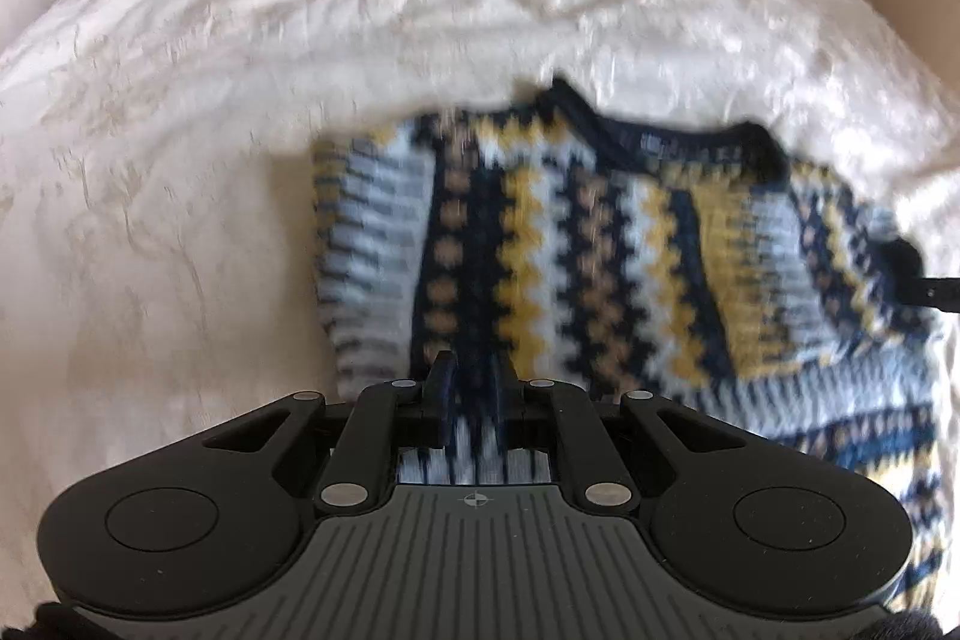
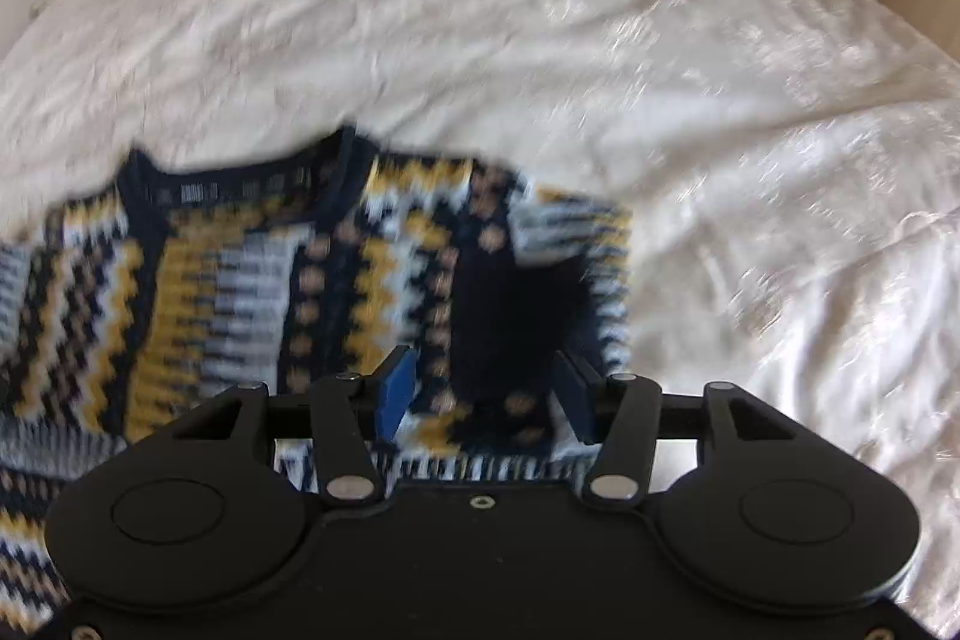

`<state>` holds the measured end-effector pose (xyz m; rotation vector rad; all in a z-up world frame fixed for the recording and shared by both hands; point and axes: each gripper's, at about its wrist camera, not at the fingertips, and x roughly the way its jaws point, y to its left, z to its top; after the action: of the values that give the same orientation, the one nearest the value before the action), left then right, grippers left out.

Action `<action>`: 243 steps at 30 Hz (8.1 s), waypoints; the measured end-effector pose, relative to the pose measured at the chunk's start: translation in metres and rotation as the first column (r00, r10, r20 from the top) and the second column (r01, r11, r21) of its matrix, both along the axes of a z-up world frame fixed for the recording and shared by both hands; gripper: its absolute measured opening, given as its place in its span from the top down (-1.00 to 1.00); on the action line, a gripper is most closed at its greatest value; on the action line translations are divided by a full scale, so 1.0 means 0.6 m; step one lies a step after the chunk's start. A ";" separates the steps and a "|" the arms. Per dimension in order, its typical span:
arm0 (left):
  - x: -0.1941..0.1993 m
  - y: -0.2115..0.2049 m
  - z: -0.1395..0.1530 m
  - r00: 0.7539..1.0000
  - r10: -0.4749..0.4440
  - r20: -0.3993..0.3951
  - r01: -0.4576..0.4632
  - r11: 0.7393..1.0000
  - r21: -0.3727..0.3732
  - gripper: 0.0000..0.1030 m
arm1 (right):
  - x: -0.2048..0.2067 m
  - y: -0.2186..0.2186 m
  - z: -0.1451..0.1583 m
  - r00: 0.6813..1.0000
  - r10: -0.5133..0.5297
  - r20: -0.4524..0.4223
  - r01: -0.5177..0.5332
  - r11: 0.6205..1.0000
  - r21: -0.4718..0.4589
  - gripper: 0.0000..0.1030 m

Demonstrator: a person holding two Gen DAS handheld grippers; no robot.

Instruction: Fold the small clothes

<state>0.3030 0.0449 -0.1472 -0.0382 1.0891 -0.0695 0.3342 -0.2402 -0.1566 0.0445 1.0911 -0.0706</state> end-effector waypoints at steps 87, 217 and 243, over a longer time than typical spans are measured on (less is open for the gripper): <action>-0.487 -0.055 -0.032 0.996 0.041 -0.084 -0.032 0.993 0.111 0.76 | -0.490 -0.017 -0.010 0.993 0.101 0.069 -0.112 0.976 0.187 -0.99; 0.188 -0.006 0.074 0.993 0.071 0.093 -0.063 0.994 -0.092 0.63 | 0.113 -0.062 0.038 0.986 0.044 0.160 -0.103 0.918 0.384 0.11; -0.001 -0.104 0.044 0.982 -0.190 -0.013 0.189 0.981 -0.049 0.64 | 0.017 -0.003 0.018 0.982 0.185 0.045 -0.191 0.952 0.241 0.09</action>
<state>0.3022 -0.0174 -0.1209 0.0224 1.1062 -0.2667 0.3441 -0.2423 -0.1457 0.1623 1.0726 0.2365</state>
